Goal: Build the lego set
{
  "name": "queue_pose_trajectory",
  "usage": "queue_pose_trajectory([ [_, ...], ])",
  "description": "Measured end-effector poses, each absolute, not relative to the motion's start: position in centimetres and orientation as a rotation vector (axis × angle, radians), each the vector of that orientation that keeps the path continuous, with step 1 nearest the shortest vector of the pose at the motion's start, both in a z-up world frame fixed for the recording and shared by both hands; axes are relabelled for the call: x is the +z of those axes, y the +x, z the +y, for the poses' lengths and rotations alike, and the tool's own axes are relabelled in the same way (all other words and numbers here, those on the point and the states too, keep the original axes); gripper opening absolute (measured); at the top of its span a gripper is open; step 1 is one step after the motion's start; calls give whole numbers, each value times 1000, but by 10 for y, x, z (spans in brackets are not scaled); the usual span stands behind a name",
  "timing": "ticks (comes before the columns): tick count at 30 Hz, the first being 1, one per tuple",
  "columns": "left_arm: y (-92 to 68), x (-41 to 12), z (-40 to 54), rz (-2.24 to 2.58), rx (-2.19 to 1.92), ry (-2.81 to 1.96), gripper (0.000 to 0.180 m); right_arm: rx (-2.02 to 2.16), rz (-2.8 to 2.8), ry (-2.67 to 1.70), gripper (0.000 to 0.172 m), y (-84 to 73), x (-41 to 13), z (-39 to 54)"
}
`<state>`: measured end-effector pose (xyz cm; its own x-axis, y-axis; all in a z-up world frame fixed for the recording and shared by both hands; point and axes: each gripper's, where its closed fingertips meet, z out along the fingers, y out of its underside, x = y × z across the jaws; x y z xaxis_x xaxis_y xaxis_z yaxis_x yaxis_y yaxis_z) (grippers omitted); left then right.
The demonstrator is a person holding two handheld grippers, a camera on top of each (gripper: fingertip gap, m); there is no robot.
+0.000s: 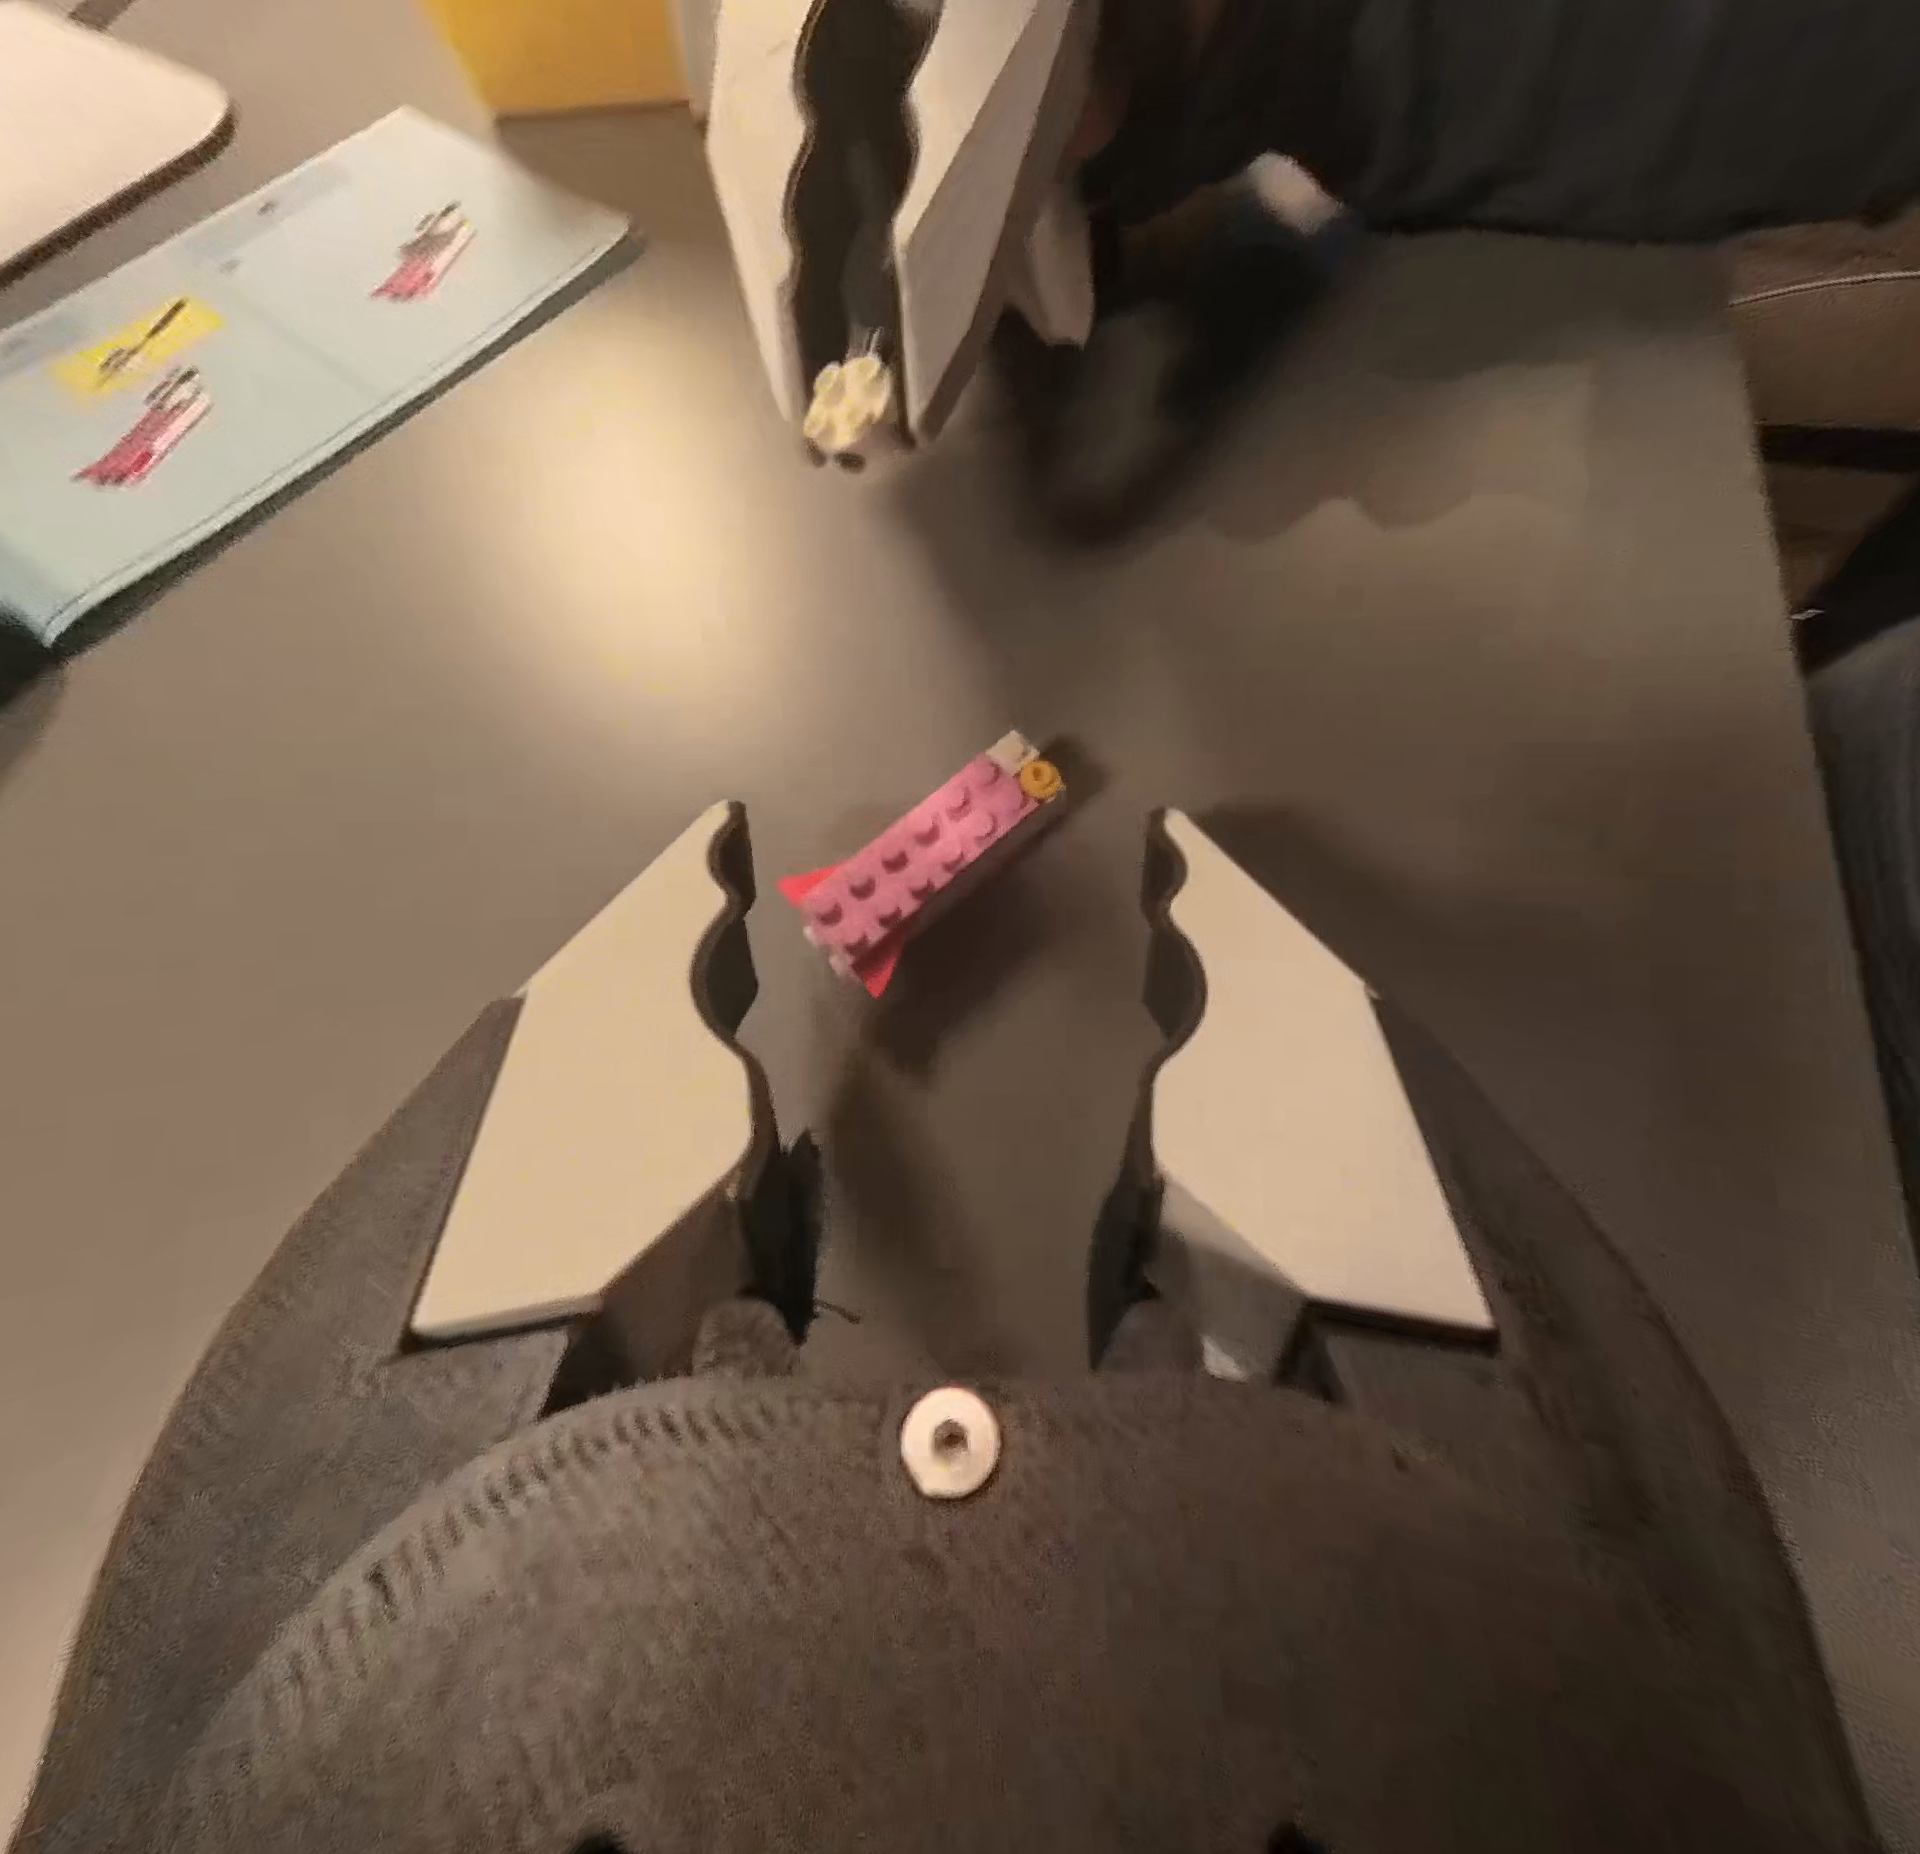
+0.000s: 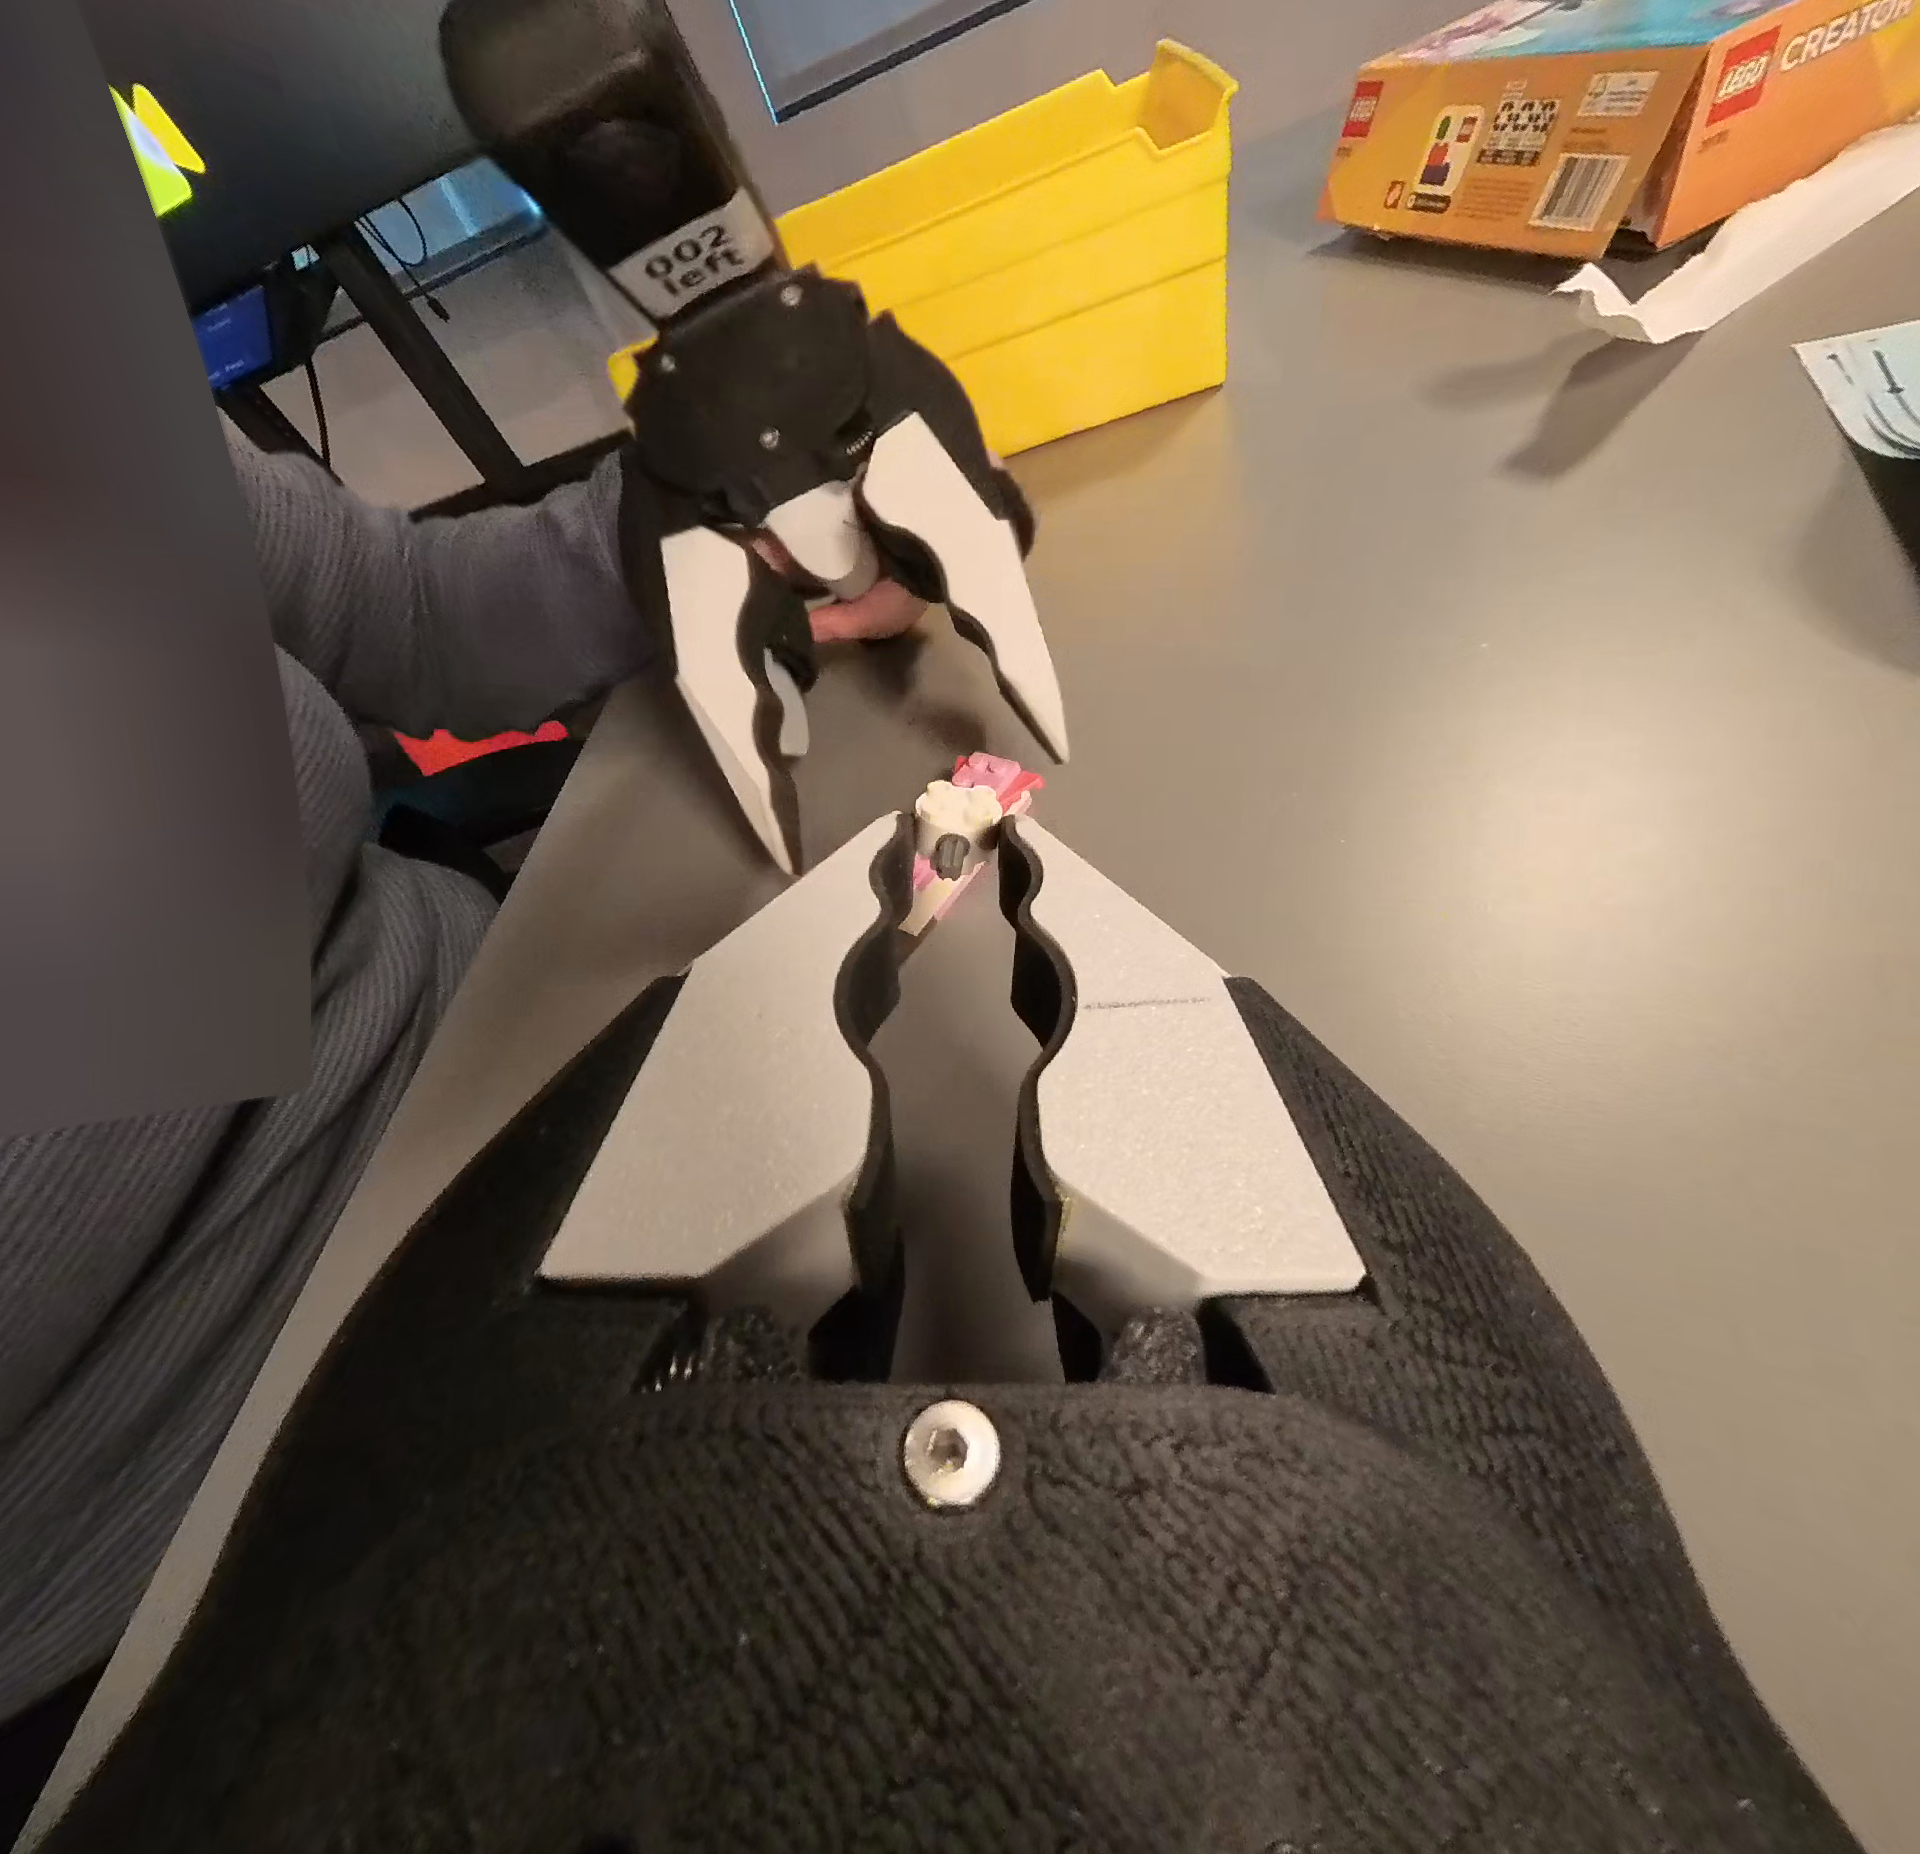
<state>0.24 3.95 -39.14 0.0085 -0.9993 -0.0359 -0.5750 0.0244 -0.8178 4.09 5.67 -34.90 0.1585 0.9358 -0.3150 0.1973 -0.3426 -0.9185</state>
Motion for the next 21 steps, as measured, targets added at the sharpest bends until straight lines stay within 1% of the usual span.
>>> queue_pose_trajectory([
  [3,6,-390,31,1730,-915,-1574,73,1245,-1097,-1685,14,41,-349,56],
  [6,6,-401,29,1842,-911,-1576,69,1248,-1099,-1684,14,41,-349,56],
  [8,6,-408,34,1884,-876,-1604,60,1245,-1107,-1682,14,40,-349,55],
  [11,4,-409,39,1908,-867,-1620,38,1235,-1122,-1674,14,39,-349,54],
  [14,1,-410,35,1938,-876,-1600,20,1231,-1137,-1662,14,38,-349,52],
  [15,2,-410,34,1933,-873,-1594,16,1231,-1141,-1652,14,37,-348,51],
  [18,7,-408,40,1844,-848,-1647,16,1235,-1169,-1591,14,35,-343,46],
  [21,18,-390,36,1745,-949,-1651,16,1279,-1178,-1516,14,32,-335,39],
])
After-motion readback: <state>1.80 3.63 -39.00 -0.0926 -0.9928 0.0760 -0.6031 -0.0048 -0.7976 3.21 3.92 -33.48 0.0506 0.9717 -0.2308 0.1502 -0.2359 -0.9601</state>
